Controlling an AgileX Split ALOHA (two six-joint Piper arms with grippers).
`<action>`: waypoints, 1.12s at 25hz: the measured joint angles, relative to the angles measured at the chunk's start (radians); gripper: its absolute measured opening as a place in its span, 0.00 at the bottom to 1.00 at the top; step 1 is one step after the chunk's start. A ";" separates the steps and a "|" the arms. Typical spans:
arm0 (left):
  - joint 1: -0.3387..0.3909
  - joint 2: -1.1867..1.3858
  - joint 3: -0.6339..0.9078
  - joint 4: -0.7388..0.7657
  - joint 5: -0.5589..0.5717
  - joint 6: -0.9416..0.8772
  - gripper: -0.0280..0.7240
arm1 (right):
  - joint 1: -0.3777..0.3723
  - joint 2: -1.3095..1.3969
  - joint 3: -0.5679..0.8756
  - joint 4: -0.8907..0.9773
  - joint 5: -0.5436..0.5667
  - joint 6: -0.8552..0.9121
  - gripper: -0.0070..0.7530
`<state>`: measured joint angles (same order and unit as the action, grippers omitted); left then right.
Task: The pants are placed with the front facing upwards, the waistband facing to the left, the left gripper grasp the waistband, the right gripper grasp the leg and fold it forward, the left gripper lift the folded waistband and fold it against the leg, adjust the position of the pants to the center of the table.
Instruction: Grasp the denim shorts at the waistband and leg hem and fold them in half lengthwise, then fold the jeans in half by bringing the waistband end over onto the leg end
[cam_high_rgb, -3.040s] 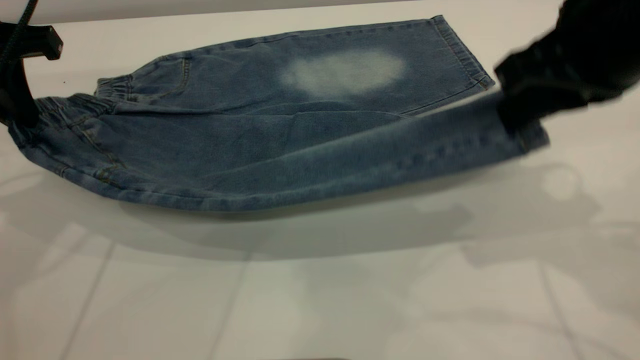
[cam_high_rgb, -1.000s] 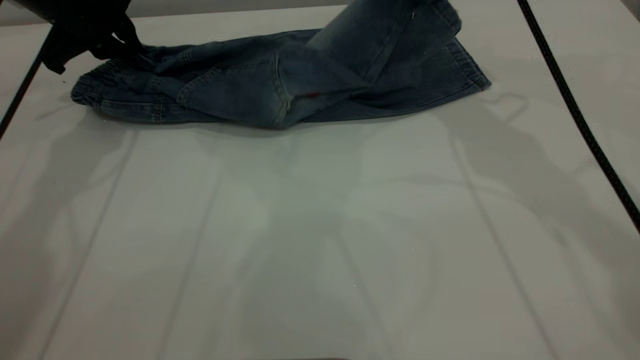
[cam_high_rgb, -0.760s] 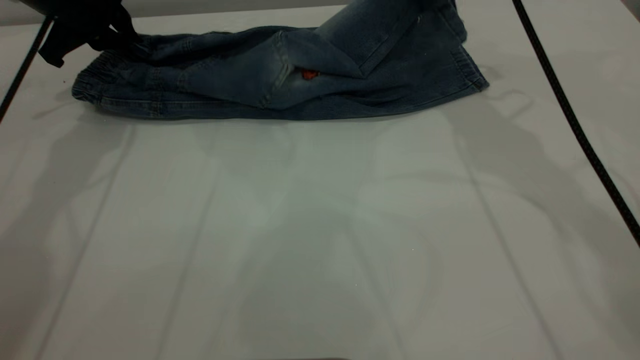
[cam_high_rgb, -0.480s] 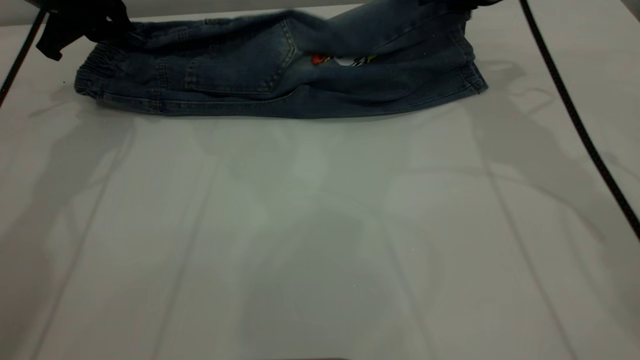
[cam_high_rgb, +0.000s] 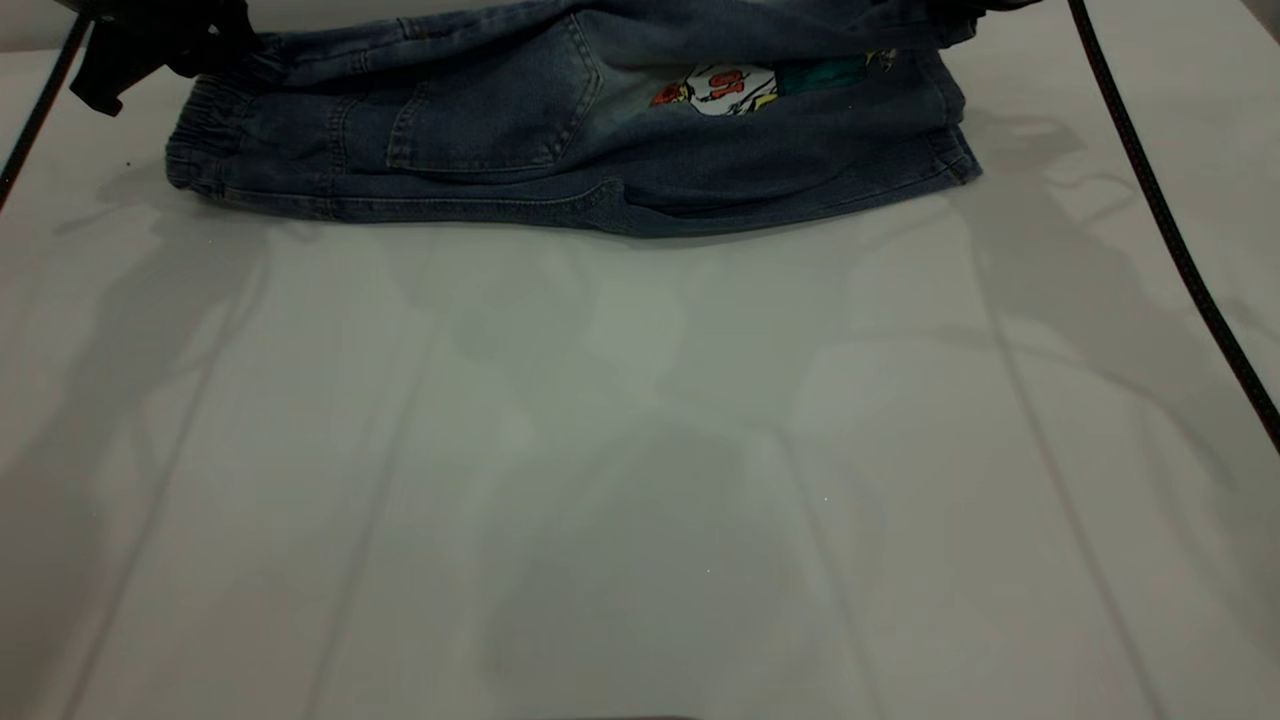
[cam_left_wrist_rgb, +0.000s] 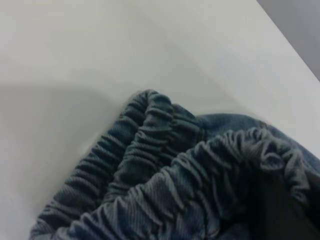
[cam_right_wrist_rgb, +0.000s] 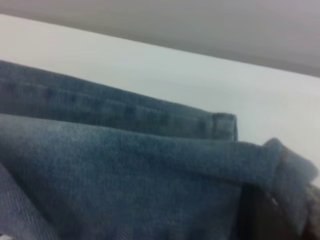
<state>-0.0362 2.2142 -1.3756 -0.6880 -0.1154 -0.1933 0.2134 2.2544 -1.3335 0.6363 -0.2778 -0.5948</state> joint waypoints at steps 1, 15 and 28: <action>0.000 0.000 0.000 0.000 0.000 0.000 0.15 | 0.000 0.000 0.000 0.000 0.012 0.000 0.20; 0.000 -0.052 0.000 0.094 0.063 0.104 0.60 | 0.000 -0.121 0.000 0.000 0.229 0.000 0.80; 0.170 -0.161 -0.100 0.222 0.617 0.453 0.61 | 0.034 -0.210 0.000 -0.016 0.695 0.000 0.77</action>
<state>0.1335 2.0532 -1.4760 -0.4655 0.5019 0.2597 0.2475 2.0441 -1.3335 0.6202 0.4171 -0.5946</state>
